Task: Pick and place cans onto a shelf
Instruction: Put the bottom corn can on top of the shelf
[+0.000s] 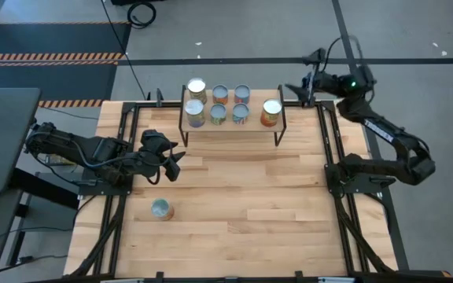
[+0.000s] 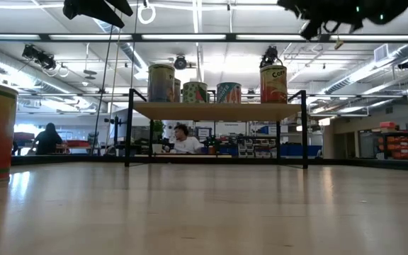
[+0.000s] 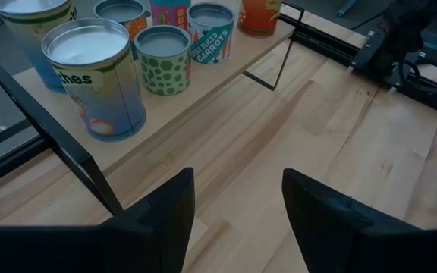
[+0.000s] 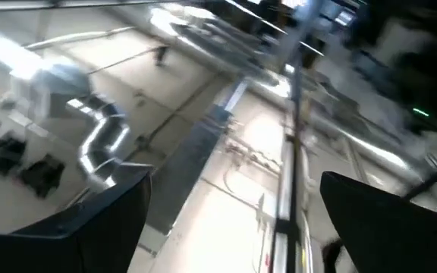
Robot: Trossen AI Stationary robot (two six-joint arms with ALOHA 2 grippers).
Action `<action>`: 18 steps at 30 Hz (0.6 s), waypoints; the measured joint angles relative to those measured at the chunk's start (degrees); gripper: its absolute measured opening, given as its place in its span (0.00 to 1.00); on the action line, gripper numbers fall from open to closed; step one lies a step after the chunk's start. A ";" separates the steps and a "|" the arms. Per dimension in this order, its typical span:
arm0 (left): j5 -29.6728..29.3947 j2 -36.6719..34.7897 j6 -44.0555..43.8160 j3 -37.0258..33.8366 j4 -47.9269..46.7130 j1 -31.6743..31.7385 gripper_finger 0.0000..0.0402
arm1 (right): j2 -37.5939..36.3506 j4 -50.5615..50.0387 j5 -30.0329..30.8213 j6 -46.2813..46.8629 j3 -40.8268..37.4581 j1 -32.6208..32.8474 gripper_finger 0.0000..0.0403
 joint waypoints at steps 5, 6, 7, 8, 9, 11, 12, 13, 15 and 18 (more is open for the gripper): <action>-0.01 -0.01 0.01 0.00 0.01 -0.01 0.51 | -0.02 -13.94 21.50 -22.75 13.46 4.93 0.97; -0.01 0.00 0.02 0.00 0.02 0.00 0.51 | 0.25 -15.44 25.50 -29.11 16.48 5.97 0.97; 0.00 0.00 0.02 0.00 0.00 0.00 0.51 | 0.58 -16.49 28.65 -34.97 19.40 6.84 0.97; 0.00 0.00 0.01 0.00 0.01 0.00 0.51 | 1.01 -17.22 31.38 -41.04 22.12 7.59 0.97; 0.00 0.00 0.02 0.00 0.02 0.00 0.51 | 1.55 -17.72 34.22 -47.55 24.72 8.37 0.97; 0.00 0.00 0.02 0.00 0.00 0.00 0.51 | 2.89 -17.80 39.63 -61.75 29.46 9.93 0.97; 0.00 -0.01 0.01 0.00 0.00 -0.01 0.51 | 3.59 -17.82 41.52 -71.20 31.50 10.60 0.97; 0.00 -0.02 0.01 0.00 0.01 0.00 0.51 | 4.21 -17.86 42.37 -81.60 33.37 11.19 0.97; -0.01 -0.01 0.02 0.00 0.01 -0.01 0.51 | 5.06 -17.93 40.46 -103.93 36.09 12.17 0.97; -0.02 0.00 0.00 0.00 0.02 0.00 0.51 | 5.58 -16.95 29.40 -128.47 37.12 14.65 0.97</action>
